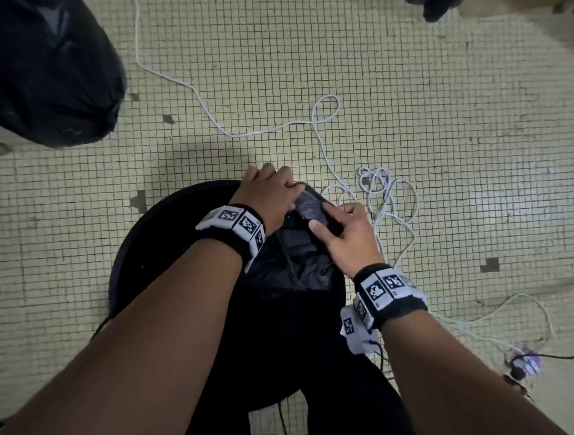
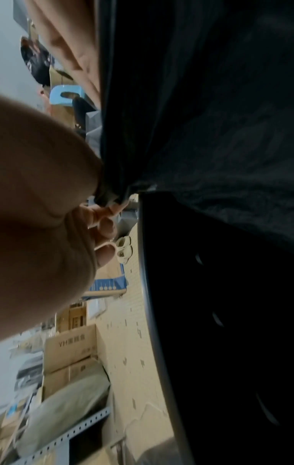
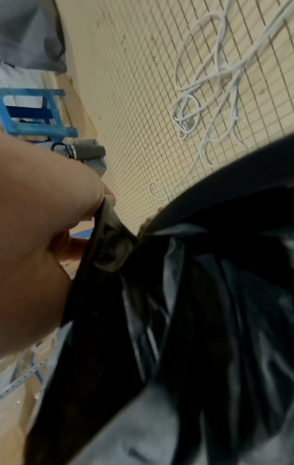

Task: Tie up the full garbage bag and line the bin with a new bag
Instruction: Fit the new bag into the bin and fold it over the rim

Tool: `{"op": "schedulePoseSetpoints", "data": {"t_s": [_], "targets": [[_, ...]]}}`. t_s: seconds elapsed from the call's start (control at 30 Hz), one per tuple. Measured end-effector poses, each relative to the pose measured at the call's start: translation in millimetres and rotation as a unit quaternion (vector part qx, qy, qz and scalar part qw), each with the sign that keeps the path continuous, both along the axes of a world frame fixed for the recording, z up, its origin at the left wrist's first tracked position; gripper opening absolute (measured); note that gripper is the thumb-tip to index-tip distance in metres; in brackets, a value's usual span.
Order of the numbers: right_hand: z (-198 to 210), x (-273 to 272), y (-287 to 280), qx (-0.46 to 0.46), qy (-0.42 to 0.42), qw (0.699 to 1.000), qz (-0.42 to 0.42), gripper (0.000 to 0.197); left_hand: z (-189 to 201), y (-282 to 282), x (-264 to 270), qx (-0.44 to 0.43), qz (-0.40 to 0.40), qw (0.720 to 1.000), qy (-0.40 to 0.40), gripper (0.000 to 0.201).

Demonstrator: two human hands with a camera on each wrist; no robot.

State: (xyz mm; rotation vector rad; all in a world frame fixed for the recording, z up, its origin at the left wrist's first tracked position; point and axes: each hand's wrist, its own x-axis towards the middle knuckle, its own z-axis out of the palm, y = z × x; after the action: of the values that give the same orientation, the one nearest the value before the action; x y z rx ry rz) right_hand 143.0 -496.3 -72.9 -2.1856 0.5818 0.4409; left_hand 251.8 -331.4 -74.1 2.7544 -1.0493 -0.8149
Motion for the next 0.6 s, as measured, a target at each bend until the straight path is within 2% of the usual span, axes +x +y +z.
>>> {"op": "schedulePoseSetpoints", "data": {"t_s": [0.13, 0.23, 0.37, 0.6], "targets": [[-15, -6, -6, -0.027, 0.031, 0.997, 0.071, 0.067, -9, -9, 13, 0.053, -0.055, 0.997, 0.021, 0.047], [-26, -11, -8, 0.011, 0.062, 0.996, 0.063, 0.073, -13, -15, 22, 0.081, -0.097, 0.991, 0.049, 0.050], [-36, -13, -11, 0.067, 0.083, 0.994, 0.025, 0.071, -16, -20, 35, 0.117, -0.130, 0.980, 0.094, 0.055], [-43, -10, -12, 0.077, 0.090, 0.993, 0.025, 0.069, -24, -19, 45, 0.103, -0.139, 0.975, 0.137, 0.065]]}}
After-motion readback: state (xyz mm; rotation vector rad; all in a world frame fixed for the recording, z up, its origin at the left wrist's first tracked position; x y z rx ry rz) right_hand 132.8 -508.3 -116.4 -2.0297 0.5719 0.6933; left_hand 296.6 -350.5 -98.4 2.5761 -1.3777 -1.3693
